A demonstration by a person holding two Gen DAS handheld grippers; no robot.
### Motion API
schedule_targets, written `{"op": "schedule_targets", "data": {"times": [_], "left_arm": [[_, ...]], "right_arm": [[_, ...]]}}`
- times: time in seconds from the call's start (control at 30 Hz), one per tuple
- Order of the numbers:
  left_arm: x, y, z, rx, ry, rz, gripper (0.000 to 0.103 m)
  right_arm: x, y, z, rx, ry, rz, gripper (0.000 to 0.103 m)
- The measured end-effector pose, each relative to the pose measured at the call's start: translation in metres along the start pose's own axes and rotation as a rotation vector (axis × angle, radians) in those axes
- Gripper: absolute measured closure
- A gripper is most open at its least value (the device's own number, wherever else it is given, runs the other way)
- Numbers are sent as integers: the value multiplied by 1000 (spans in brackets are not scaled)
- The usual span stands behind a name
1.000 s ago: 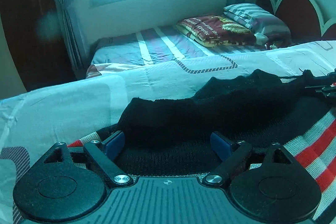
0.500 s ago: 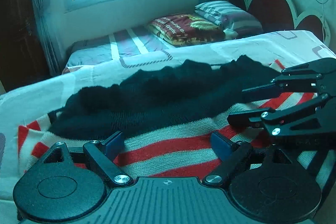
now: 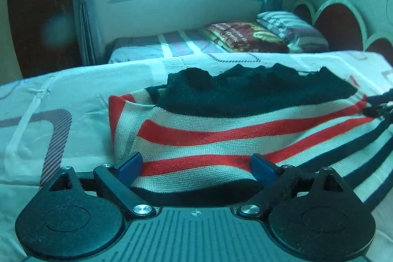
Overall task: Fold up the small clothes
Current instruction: 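Press the folded striped sweater flat with both grippers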
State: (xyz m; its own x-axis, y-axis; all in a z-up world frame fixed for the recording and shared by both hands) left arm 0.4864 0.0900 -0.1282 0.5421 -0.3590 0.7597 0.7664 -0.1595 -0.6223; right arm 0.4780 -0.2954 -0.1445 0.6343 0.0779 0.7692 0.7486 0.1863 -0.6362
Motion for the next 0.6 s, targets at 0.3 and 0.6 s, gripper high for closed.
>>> {"op": "schedule_targets", "data": {"times": [0.3,0.6], "left_arm": [[18,-42,-81,-118,18,-39,9],[-20,-50,-87,-50,106,-1,1]], "right_arm": [[-21,-50,94,180,-56,-18,62],[-63,-50,110,149,-104,21,62]]}}
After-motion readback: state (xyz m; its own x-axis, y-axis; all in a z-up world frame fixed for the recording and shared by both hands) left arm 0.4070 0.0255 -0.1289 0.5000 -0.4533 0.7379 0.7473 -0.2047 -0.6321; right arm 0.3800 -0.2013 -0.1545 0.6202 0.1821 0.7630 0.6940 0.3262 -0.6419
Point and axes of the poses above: each gripper's, at about its wrist camera, not at the fingertips, and y roughly the way its jaws point, z to its left, x to its top, the point moved 4 cm from there along y, roughly the way its jaws point, and after that the axes turned 13 degrees about y, right-handed, at the moved point
